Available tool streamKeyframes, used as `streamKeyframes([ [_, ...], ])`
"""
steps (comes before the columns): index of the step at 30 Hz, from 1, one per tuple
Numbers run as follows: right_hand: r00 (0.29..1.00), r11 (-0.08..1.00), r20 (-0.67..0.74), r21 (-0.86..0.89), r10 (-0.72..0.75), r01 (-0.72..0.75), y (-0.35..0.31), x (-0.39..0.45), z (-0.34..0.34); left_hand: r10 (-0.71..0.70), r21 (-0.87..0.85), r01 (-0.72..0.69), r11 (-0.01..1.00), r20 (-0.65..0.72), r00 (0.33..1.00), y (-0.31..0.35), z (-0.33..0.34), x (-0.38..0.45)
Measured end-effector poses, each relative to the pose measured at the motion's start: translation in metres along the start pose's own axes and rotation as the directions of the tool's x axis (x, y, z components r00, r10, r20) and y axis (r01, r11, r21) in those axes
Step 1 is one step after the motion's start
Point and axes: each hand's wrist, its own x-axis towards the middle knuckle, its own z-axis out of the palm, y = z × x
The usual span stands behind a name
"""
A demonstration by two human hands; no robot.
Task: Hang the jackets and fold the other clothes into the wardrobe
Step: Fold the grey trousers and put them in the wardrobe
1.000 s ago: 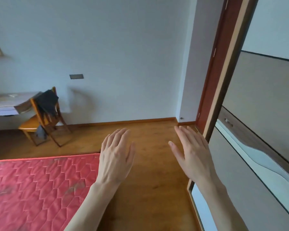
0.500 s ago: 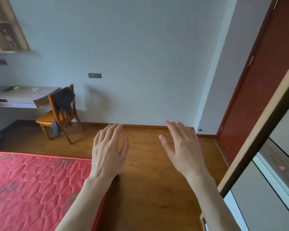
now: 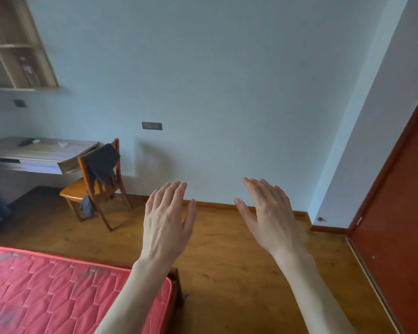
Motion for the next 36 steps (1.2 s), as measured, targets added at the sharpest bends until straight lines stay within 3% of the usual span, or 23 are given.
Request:
streamKeyframes([
  [15,0.996,0.998,0.086,0.044,-0.039,0.035,0.09,0.214,0.147,-0.042,0.084,0.038,0.996,0.044,0.998,-0.063,0.187,0.16],
  [23,0.984,0.977,0.115,0.181,-0.133,0.111,0.135,0.362,0.192,-0.2,0.179,0.204,0.962,-0.04,0.979,-0.085,0.259,0.267],
  [36,0.932,0.901,0.141,0.34,-0.333,0.271,0.089,0.514,0.293,-0.406,0.296,0.438,0.849,-0.165,0.899,-0.174,0.309,0.334],
])
